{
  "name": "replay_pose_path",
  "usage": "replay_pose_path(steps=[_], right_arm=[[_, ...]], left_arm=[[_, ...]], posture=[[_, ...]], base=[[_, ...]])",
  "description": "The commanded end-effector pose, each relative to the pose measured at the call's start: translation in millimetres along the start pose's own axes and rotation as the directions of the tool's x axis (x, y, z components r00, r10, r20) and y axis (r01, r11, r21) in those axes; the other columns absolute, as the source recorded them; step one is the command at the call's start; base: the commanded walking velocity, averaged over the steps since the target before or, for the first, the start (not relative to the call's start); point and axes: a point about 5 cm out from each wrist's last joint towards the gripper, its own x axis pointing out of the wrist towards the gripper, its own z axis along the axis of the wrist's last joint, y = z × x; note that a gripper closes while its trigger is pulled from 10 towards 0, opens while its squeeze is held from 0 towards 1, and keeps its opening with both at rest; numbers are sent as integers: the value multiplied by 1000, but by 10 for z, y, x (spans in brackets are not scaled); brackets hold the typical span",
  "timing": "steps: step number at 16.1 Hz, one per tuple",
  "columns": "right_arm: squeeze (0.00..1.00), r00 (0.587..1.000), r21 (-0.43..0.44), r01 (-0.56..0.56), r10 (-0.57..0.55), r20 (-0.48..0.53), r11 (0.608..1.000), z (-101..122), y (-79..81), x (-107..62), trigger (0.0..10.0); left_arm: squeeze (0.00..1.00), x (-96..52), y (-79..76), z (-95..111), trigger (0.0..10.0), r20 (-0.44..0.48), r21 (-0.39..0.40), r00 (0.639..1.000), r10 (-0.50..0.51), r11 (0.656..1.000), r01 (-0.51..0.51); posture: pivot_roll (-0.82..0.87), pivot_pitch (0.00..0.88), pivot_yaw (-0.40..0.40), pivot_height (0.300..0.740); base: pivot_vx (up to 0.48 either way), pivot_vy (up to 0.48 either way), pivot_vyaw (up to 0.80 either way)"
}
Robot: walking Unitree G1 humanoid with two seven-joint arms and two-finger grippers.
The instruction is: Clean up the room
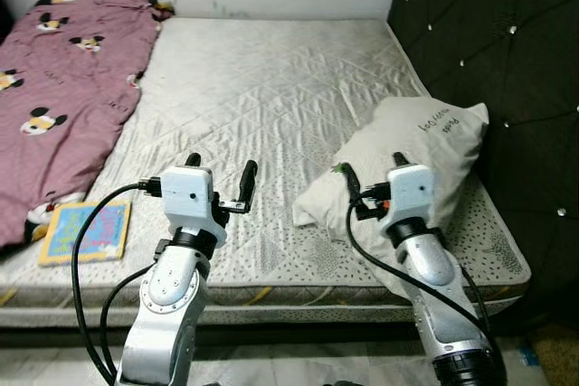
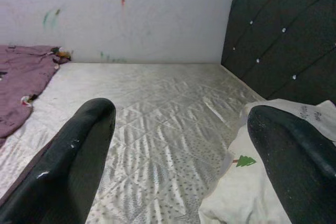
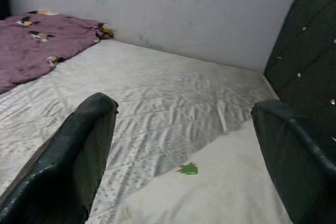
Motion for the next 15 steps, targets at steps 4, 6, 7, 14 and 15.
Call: replay_pose_path(steps=[4, 6, 7, 14, 15], right_arm=[[0, 1000, 0, 1, -1, 7, 1000, 40, -2, 14, 10000], [0, 1000, 1, -2, 2, 6, 1000, 37, 7, 10, 10000], [0, 1000, 2, -2, 2, 5, 1000, 37, 8, 9, 10000], [0, 1000, -1, 5, -5, 6, 1000, 34, 10, -2, 10000], [0, 1000, -2, 6, -6, 5, 1000, 35, 13, -13, 10000]], left_arm=[[0, -9, -10, 23, 10000, 1, -9, 1000, -3, 1000, 3], [0, -12, -9, 24, 10000, 1, -11, 1000, -6, 1000, 6], [0, -13, -9, 24, 10000, 0, -11, 1000, -6, 1000, 6], [0, 5, -20, 34, 10000, 0, -17, 1000, -18, 1000, 18], [0, 0, -22, 23, 10000, -4, -20, 1000, -18, 1000, 18]], posture=[[-66, 140, -27, 740], [-66, 143, -27, 740], [-66, 143, -27, 740], [-72, 148, -16, 740], [-76, 151, -16, 740]], base=[[0, -328, 0], [0, -407, 0], [0, -424, 0], [0, -423, 0], [0, -424, 0]])
